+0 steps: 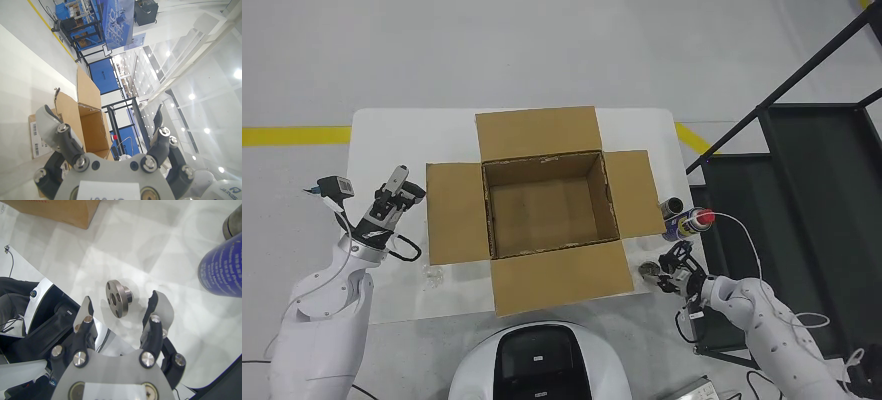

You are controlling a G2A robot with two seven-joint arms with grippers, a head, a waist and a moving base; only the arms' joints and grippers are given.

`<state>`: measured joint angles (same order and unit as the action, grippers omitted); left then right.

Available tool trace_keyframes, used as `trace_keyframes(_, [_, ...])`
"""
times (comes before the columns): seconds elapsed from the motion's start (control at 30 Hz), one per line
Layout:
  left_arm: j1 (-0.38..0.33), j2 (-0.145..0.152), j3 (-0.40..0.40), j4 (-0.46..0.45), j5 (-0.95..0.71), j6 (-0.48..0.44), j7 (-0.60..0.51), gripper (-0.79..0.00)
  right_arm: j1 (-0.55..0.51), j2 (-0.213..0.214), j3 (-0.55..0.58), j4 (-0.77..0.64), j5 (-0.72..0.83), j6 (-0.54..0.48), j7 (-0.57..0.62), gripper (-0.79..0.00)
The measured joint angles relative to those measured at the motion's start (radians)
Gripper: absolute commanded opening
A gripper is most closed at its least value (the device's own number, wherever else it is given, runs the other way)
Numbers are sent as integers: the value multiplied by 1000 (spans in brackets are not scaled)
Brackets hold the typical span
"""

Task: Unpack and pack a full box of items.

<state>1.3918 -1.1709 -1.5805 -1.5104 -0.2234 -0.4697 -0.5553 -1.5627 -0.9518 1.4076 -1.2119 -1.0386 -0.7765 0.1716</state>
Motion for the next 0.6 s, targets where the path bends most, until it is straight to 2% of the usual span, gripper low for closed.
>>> trace_keyframes(0.33, [0, 0, 0, 0, 0, 0, 0, 0, 6, 0, -9, -7, -33, 9, -27, -785])
trace_keyframes(0.6, [0, 0, 0, 0, 0, 0, 0, 0, -23, 8, 28, -43, -7, -27, -61, -785])
